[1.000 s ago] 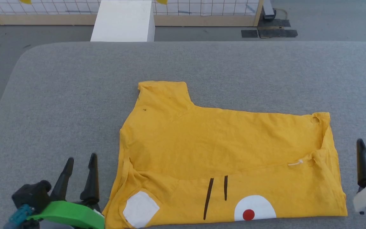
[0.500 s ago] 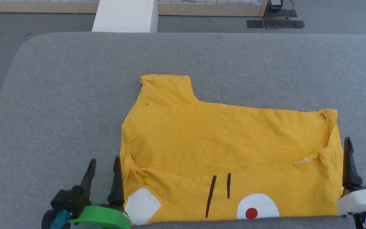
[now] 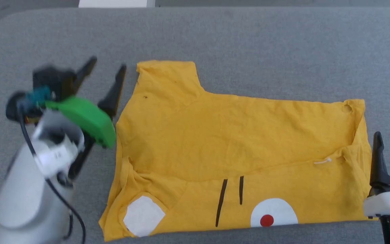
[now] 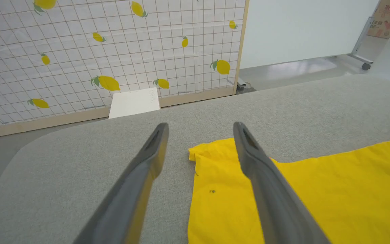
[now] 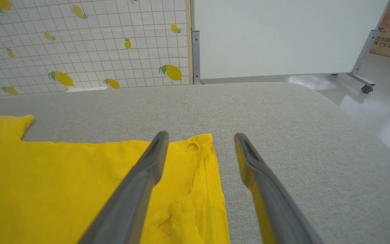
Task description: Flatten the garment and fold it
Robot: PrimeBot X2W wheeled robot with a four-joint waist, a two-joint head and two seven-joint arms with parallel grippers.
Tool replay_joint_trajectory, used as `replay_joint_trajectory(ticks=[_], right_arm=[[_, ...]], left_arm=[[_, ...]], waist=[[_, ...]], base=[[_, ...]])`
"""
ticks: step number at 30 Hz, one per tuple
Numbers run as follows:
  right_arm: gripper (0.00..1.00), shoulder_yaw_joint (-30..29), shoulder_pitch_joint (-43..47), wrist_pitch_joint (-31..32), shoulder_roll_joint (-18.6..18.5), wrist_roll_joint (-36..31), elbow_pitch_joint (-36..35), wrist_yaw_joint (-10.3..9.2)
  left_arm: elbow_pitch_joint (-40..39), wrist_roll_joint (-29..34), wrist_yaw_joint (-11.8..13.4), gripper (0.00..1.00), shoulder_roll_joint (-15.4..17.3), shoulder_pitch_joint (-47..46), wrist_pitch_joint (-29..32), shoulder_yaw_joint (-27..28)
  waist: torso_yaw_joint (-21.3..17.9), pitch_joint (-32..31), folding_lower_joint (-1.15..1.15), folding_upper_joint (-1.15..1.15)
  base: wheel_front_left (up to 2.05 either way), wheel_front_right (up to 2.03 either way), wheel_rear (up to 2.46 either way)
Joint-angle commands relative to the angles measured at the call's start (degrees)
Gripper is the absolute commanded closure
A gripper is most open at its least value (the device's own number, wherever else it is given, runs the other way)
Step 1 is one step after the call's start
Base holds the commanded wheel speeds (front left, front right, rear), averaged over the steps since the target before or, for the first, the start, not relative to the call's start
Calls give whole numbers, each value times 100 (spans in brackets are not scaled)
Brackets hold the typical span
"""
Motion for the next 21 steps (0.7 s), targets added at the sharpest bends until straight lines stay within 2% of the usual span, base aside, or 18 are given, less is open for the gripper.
replay_joint_trajectory(ticks=[1,3,6,9,14,21], right_arm=[[0,13,-141,-49,6,34,-2,-9],[0,70,-230,-81,6,30,6,-9],[0,164,-376,-127,6,28,15,-9],[0,247,-522,-153,6,32,37,-9],[0,295,-684,-188,6,36,112,-9],[0,327,-787,-252,6,86,233,-9]], left_arm=[[44,-150,-39,0,83,-330,233,-62],[195,-383,-66,0,239,-903,743,-223],[533,-818,-79,0,273,-1494,1359,-371],[808,-1045,-85,0,521,-1956,1941,-737],[1215,-1350,-87,0,699,-2437,2409,-987],[1745,-1561,56,0,649,-2701,2674,-889]], waist=[[-36,372,0,0],[-69,580,0,0],[-150,819,0,0],[-263,1051,0,0],[-422,1354,0,0],[-672,1582,0,0]], base=[[0,0,0],[0,0,0],[0,0,0],[0,0,0],[0,0,0],[0,0,0]])
